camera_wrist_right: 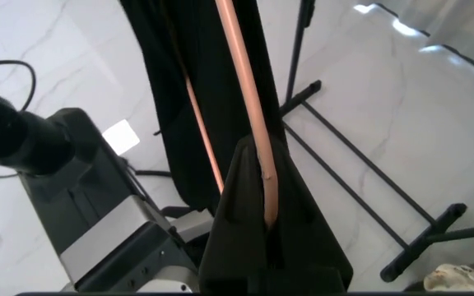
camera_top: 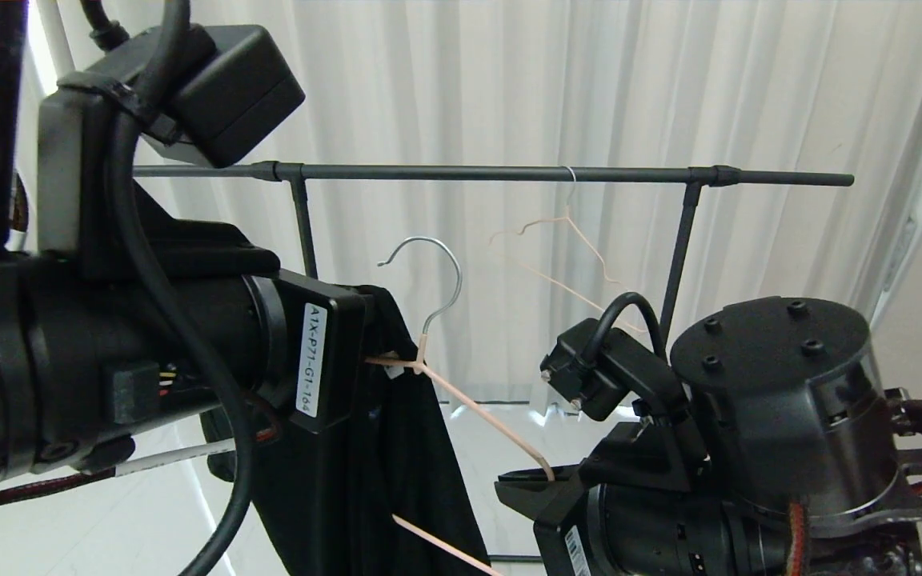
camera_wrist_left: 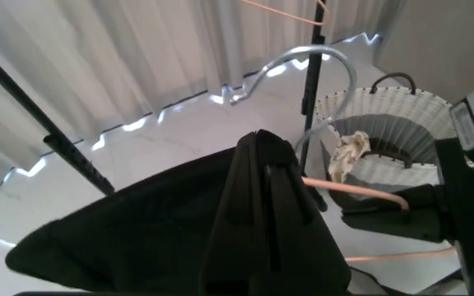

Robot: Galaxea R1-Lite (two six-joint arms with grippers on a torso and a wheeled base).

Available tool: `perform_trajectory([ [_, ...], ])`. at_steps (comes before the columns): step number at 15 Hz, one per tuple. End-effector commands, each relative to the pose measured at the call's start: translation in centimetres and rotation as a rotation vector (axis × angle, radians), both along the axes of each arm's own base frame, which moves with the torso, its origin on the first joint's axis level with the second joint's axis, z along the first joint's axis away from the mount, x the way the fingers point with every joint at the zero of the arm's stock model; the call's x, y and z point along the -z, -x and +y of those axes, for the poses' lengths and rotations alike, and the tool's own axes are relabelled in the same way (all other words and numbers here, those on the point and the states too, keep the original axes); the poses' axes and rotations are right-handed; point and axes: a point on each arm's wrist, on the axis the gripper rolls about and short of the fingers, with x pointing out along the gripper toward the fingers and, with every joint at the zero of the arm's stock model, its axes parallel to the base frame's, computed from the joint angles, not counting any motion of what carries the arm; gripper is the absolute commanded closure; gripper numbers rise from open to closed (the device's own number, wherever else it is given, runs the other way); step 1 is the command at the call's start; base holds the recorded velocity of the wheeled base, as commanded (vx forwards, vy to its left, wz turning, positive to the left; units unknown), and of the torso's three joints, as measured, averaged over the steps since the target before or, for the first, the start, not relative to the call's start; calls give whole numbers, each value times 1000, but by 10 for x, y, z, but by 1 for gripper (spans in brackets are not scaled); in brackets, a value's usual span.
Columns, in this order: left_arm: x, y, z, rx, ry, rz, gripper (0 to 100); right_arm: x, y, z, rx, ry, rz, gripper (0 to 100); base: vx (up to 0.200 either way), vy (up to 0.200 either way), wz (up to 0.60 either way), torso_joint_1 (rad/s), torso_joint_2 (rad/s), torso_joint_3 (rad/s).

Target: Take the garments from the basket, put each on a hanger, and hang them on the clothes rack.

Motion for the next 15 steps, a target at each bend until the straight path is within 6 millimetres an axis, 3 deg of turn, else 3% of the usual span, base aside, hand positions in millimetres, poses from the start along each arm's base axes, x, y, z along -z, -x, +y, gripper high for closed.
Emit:
perform_trajectory([
  [1,0,2,1,1,3,-1,100,0,0,-1,16,2,-9,100,0,0,0,0,0,0],
  [2,0,2,2,0,0,-1,100,-1,0,-1,23,3,-11,100,0,0,0,0,0,0],
  [3,2,3,6,-4,-1,0,0,-3,0,-3,48,-3,-27,100,0,0,0,0,0,0],
  [10,10,10,22,-53,-23,-6,0,-15,-2,-5,102,-98,-119,100,0,0,0,0,0,0],
  [15,21,29,44,-32,-35,-8,0,1,-7,-11,121,-158,-204,100,0,0,0,0,0,0],
])
